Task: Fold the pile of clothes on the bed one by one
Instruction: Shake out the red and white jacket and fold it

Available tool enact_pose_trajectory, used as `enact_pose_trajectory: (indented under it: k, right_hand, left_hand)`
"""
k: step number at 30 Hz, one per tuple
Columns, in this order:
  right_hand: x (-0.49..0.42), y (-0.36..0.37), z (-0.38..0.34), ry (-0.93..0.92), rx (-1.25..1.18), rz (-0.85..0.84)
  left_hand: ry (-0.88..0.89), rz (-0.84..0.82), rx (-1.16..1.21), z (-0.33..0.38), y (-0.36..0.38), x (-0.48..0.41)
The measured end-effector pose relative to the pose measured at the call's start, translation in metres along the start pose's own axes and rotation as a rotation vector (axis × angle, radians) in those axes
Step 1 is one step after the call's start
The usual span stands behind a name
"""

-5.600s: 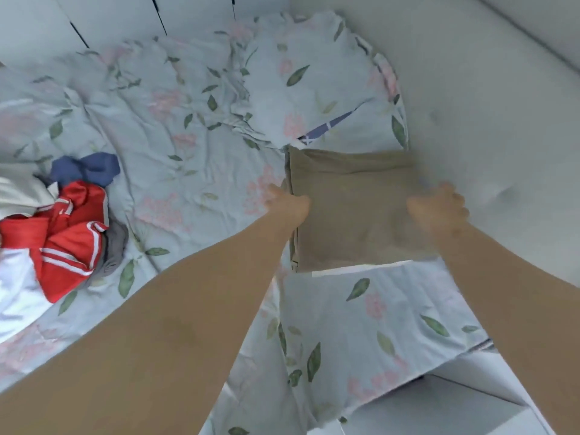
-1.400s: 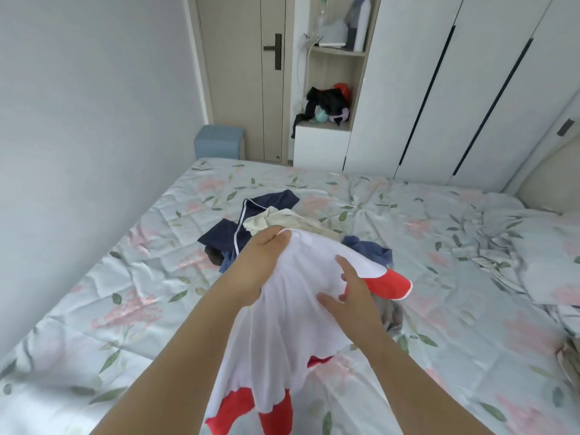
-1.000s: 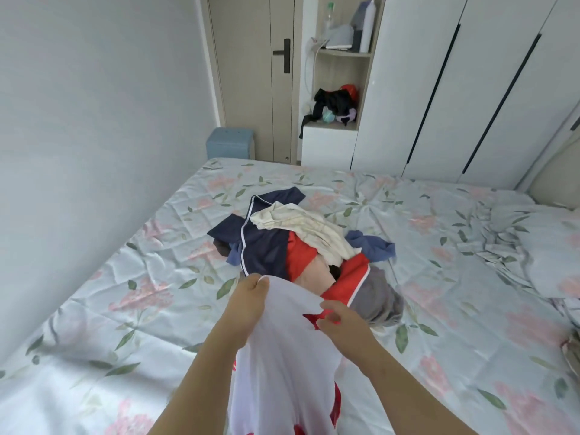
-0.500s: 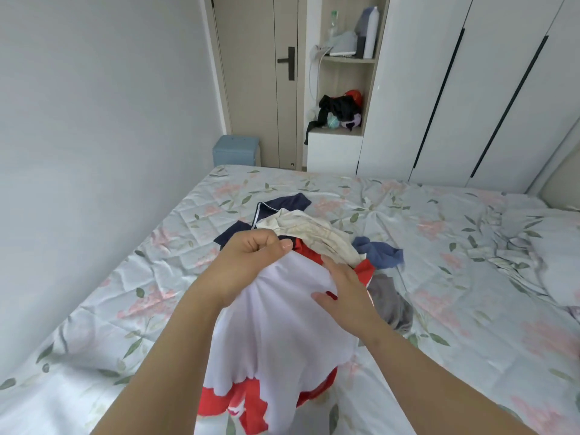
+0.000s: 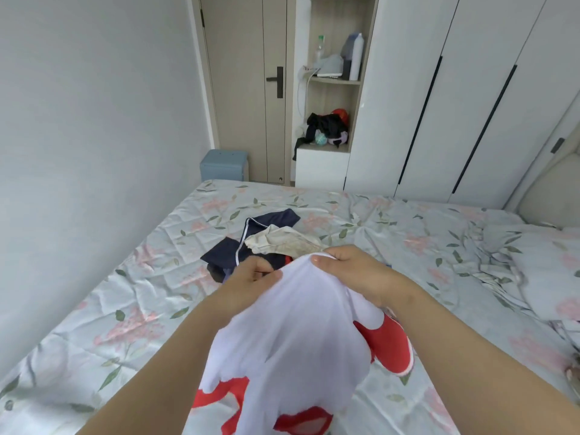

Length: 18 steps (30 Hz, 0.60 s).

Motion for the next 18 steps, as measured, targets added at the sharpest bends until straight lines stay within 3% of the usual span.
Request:
enact_pose_trajectory:
  k: [2,4,7,9,11,13,16,18]
  right_hand:
    - [-0.004,-0.003,-0.013,-0.036,-0.1,0.023]
    - [-0.007,-0.013,-0.02,-0.056,-0.175,0.098]
    - [-0.002,-0.036,-0.013,-0.07,-0.2,0.234]
    - [0.007,-0.034,0.005,0.003,-0.059,0.152]
    - [0.016,-0.02,0.042,0.147,0.138,-0.01]
    - [0.023,-0.016,0.067,0.213,0.231,-0.057]
    - [0.023,-0.023,0.062,0.159,0.039,0.017]
    - [0.025,-0.037,0.04,0.123,-0.122,0.101]
  left_hand:
    - [0.044,-0.3,0.103,0.015,0.045,0.01]
    - [0.101,-0.38,0.075,0.022,0.069,0.011]
    - [0.083,-0.149,0.151,0.022,0.053,-0.007]
    - [0.025,-0.036,0.274,0.017,0.039,-0.019]
    - [-0.02,-0.01,0.465,0.019,0.032,-0.027]
    - [-0.029,-0.02,0.621,0.034,0.029,-0.03]
    - [-0.013,0.047,0.663,0.049,0.013,-0.04]
    - [-0.004,0.207,0.467,0.047,-0.012,-0.047]
Point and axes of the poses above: each hand's wrist, its own x-axis away from the middle knuckle, its own y-axis out of the palm, z = x × y, the point moved 10 cm from there along -x, towards the middle knuckle, and after that the axes turned 1 degree about y, right-handed, at the moved point
